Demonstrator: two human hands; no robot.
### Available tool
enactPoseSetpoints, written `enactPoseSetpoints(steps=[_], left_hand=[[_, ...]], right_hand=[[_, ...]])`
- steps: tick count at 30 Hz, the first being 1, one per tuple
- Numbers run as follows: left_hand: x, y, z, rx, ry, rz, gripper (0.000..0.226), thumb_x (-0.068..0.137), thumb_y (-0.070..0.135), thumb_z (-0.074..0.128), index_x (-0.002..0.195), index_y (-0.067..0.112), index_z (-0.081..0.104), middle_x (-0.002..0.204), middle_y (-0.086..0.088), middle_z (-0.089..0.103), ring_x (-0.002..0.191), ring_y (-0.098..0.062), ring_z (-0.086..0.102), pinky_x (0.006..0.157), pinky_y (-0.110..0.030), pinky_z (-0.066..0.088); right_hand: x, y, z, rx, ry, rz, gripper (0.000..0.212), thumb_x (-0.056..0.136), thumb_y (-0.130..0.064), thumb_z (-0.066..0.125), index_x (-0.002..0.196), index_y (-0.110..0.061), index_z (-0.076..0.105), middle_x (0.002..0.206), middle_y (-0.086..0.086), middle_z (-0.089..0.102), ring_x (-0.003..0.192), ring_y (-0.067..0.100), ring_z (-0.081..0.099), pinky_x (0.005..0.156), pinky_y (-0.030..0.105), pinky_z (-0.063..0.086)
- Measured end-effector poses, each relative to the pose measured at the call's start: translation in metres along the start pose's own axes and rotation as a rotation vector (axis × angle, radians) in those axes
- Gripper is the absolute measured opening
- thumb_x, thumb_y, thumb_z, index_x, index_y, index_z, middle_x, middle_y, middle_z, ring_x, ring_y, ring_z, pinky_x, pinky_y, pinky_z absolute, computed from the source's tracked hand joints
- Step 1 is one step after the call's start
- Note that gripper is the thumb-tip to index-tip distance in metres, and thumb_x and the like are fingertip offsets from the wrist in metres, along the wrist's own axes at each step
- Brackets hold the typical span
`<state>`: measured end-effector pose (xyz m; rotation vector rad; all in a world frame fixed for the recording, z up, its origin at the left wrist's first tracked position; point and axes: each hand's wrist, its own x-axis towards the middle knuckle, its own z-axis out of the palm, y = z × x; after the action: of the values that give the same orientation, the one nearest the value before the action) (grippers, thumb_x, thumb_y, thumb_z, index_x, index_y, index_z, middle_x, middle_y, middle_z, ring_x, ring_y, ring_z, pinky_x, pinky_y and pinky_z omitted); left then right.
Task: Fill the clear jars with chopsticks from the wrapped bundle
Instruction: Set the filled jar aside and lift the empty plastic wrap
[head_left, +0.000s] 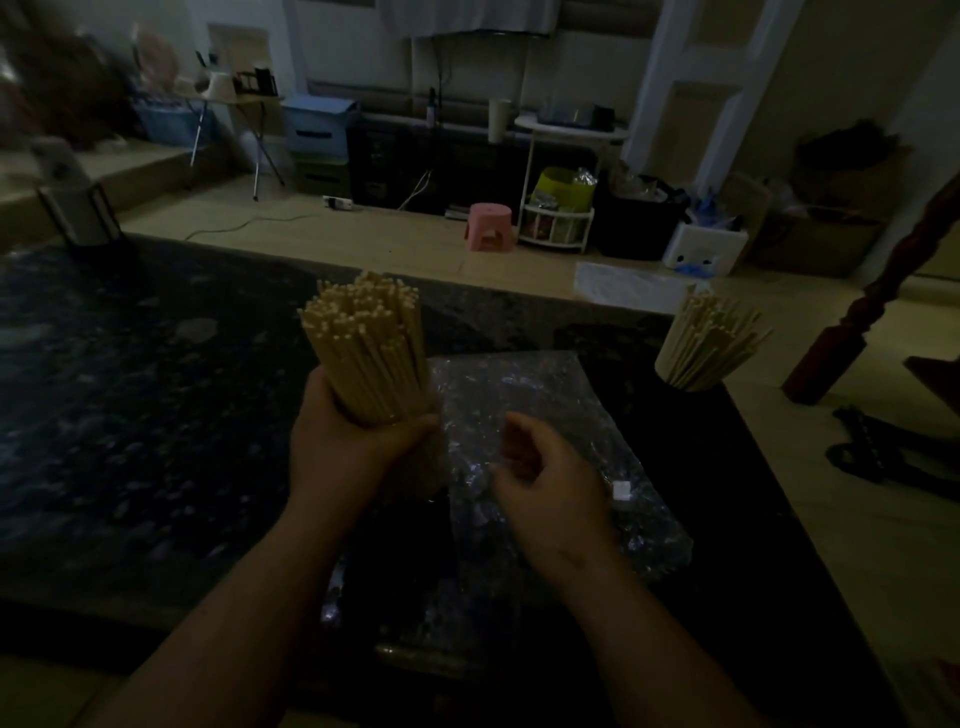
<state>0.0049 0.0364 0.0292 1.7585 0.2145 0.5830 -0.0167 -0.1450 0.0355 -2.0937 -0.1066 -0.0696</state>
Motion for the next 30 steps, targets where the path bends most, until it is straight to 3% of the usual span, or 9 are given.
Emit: enactPoseSetpoints(steps=[2,5,7,9,14,18,22,27,30], left_hand=[[-0.001,0.003,0.000,-0.049,-0.012,-0.018,0.078,0.052,0.020,0.094,0.119,0.024,0.055,0.106,0.011,0.065,0.097,-0.005,0.062,0.080,-0.028,0.051],[-0.002,0.011,0.002,-0.081,-0.064,-0.003,0.080,0.050,0.021,0.095,0.120,0.026,0.055,0.107,0.009,0.067,0.100,-0.009,0.065,0.085,-0.035,0.054],[-0.006,0.018,0.005,-0.058,-0.119,0.023,0.078,0.051,0.018,0.094,0.117,0.027,0.055,0.104,0.011,0.067,0.096,-0.002,0.064,0.080,-0.026,0.054],[-0.011,0.026,0.010,-0.029,-0.178,0.055,0.078,0.050,0.018,0.095,0.113,0.034,0.052,0.100,0.016,0.064,0.092,0.007,0.061,0.072,-0.012,0.050],[-0.020,0.039,0.022,-0.024,-0.329,0.122,0.094,0.050,0.030,0.096,0.128,0.040,0.046,0.117,0.019,0.061,0.106,0.005,0.057,0.085,-0.021,0.048],[-0.020,0.039,0.029,0.020,-0.434,0.150,0.102,0.053,0.050,0.090,0.138,0.045,0.035,0.139,0.020,0.047,0.124,0.003,0.046,0.097,-0.022,0.041],[-0.016,0.028,0.032,0.171,-0.382,0.117,0.094,0.063,0.049,0.081,0.144,0.039,0.033,0.150,0.014,0.034,0.125,0.005,0.030,0.097,-0.018,0.029],[-0.016,0.016,0.040,0.314,-0.391,0.133,0.084,0.071,0.043,0.079,0.143,0.032,0.038,0.152,0.009,0.035,0.129,-0.002,0.032,0.102,-0.024,0.028],[-0.018,0.010,0.049,0.348,-0.414,0.122,0.082,0.072,0.042,0.080,0.142,0.031,0.040,0.150,0.009,0.037,0.124,0.000,0.033,0.101,-0.024,0.029]], right_hand=[[0.000,0.000,0.005,-0.002,-0.062,0.007,0.065,0.085,-0.022,0.071,0.143,-0.025,0.042,0.135,-0.006,0.053,0.118,0.005,0.051,0.101,0.028,0.046],[-0.002,-0.005,0.009,-0.010,-0.178,0.012,0.089,0.077,-0.036,0.079,0.148,-0.039,0.025,0.142,-0.021,0.042,0.124,-0.004,0.044,0.101,0.019,0.039],[-0.003,-0.008,0.010,0.015,-0.209,0.000,0.087,0.072,-0.035,0.083,0.133,-0.059,0.025,0.122,-0.045,0.040,0.104,-0.026,0.043,0.088,0.004,0.038],[-0.001,-0.009,0.011,0.040,-0.163,-0.031,0.077,0.067,-0.034,0.085,0.117,-0.064,0.036,0.109,-0.040,0.053,0.094,-0.024,0.051,0.079,0.007,0.046],[0.003,-0.010,0.007,0.068,0.014,-0.008,0.058,0.063,-0.052,0.079,0.107,-0.059,0.042,0.097,-0.025,0.059,0.079,-0.008,0.059,0.063,0.020,0.051],[0.007,0.003,-0.008,0.036,0.164,0.036,0.070,0.055,-0.062,0.079,0.115,-0.053,0.044,0.101,-0.023,0.060,0.084,-0.002,0.060,0.069,0.032,0.055],[0.014,0.027,-0.037,0.034,0.332,0.085,0.091,0.054,-0.051,0.086,0.131,-0.045,0.038,0.113,-0.022,0.056,0.096,0.003,0.057,0.077,0.027,0.048],[0.029,0.063,-0.085,0.041,0.505,0.169,0.090,0.061,-0.034,0.088,0.137,-0.026,0.041,0.119,-0.005,0.060,0.104,0.021,0.061,0.078,0.030,0.049],[0.031,0.086,-0.104,0.049,0.572,0.222,0.089,0.064,-0.031,0.088,0.139,-0.020,0.040,0.128,0.002,0.058,0.113,0.026,0.058,0.079,0.026,0.039]])
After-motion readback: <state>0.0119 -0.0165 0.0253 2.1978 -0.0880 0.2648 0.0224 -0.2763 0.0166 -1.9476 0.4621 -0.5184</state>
